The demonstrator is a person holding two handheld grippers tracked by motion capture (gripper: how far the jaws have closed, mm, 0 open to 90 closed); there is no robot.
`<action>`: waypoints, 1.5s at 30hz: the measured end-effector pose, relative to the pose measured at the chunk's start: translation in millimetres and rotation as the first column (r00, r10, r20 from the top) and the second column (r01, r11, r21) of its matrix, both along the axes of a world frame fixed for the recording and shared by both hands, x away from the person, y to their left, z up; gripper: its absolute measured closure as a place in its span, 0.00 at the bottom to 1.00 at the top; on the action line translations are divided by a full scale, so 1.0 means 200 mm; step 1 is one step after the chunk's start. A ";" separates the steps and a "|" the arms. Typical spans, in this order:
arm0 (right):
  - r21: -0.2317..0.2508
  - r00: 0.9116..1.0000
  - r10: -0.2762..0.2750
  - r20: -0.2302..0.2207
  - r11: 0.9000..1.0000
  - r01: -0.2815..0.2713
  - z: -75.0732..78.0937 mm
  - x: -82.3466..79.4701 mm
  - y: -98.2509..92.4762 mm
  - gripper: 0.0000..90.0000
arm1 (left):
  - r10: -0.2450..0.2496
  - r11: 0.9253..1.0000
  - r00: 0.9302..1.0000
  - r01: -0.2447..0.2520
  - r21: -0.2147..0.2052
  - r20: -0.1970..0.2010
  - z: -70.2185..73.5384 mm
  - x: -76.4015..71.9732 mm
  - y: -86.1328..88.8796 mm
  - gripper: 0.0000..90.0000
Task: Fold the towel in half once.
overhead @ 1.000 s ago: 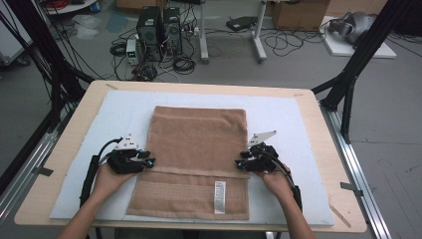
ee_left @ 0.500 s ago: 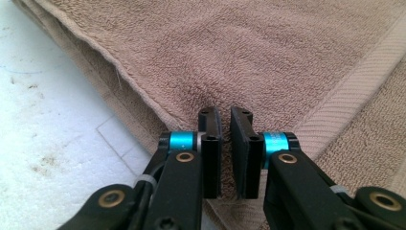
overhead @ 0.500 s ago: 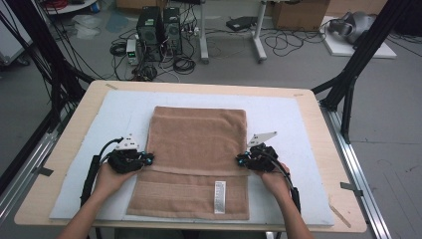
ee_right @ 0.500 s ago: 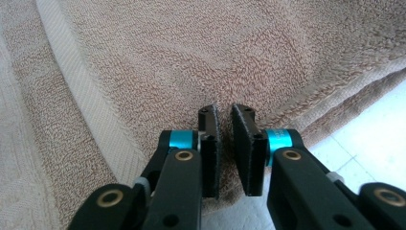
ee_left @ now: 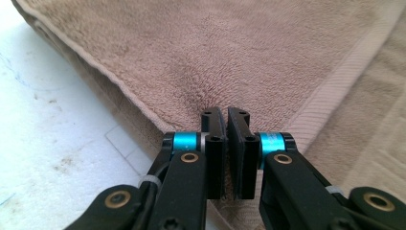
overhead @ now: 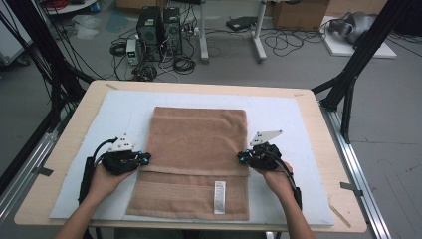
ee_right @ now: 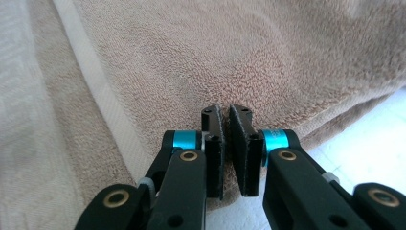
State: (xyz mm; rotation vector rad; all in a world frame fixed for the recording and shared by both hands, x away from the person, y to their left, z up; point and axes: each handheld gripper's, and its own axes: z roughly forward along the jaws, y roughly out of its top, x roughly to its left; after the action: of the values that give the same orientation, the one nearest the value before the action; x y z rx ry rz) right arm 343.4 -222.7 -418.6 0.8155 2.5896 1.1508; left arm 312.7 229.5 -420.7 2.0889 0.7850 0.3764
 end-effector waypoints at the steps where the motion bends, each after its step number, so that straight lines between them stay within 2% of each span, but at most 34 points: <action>1: 0.000 1.000 0.006 0.007 1.000 -0.006 0.01 0.00 0.00 0.94 | -0.003 1.000 1.000 0.003 -0.002 0.006 0.01 -0.01 0.00 0.95; 5: 0.012 1.000 0.018 0.025 1.000 -0.019 0.06 -0.03 0.00 0.94 | -0.012 1.000 1.000 0.012 -0.015 0.025 0.04 -0.05 0.01 0.95; 8: 0.026 0.999 0.034 0.021 0.999 -0.034 0.09 -0.04 -0.01 0.94 | -0.013 1.000 0.999 0.014 -0.023 0.030 0.07 -0.08 0.03 0.95; 17: 0.031 0.997 0.064 0.042 0.997 -0.065 0.16 -0.09 -0.02 0.94 | -0.025 0.999 0.998 0.026 -0.025 0.057 0.13 -0.15 0.04 0.95; 23: 0.023 0.994 0.100 0.047 0.995 -0.101 0.21 -0.15 -0.02 0.93 | -0.038 0.999 0.998 0.039 -0.017 0.060 0.15 -0.23 0.04 0.95; 28: 0.004 0.989 0.146 0.041 0.989 -0.146 0.25 -0.23 -0.02 0.93 | -0.059 0.998 0.996 0.059 -0.005 0.061 0.17 -0.33 0.04 0.95; 33: -0.002 0.976 0.214 0.034 0.977 -0.214 0.29 -0.33 -0.03 0.93 | -0.096 0.995 0.994 0.097 -0.009 0.051 0.16 -0.44 0.06 0.94; 34: 0.002 0.974 0.226 0.034 0.974 -0.226 0.29 -0.34 -0.03 0.91 | -0.099 0.995 0.994 0.100 -0.009 0.047 0.15 -0.44 0.07 0.92; 35: 0.002 0.972 0.231 0.030 0.973 -0.231 0.28 -0.35 -0.04 0.84 | -0.090 0.996 0.995 0.090 -0.002 0.040 0.14 -0.44 0.07 0.83; 36: 0.002 0.976 0.218 0.022 0.976 -0.218 0.27 -0.34 -0.04 0.81 | -0.082 0.997 0.996 0.082 -0.006 0.030 0.12 -0.42 0.07 0.74; 38: -0.002 0.978 0.208 0.004 0.978 -0.208 0.23 -0.32 -0.04 0.78 | -0.076 0.997 0.997 0.076 -0.024 0.019 0.09 -0.39 0.06 0.73; 41: 0.008 0.982 0.187 -0.018 0.982 -0.186 0.17 -0.27 -0.05 0.75 | -0.073 0.997 0.997 0.073 -0.022 0.017 0.06 -0.35 0.04 0.72; 45: 0.014 0.986 0.162 -0.026 0.987 -0.162 0.09 -0.21 -0.03 0.69 | -0.058 0.998 0.998 0.058 -0.006 0.017 0.02 -0.27 0.03 0.70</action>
State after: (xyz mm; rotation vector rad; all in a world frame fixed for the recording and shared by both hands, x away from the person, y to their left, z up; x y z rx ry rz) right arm 301.9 -227.8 -400.1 0.6369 2.7167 1.2069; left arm 258.5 234.8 -417.3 2.0948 0.7132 0.3582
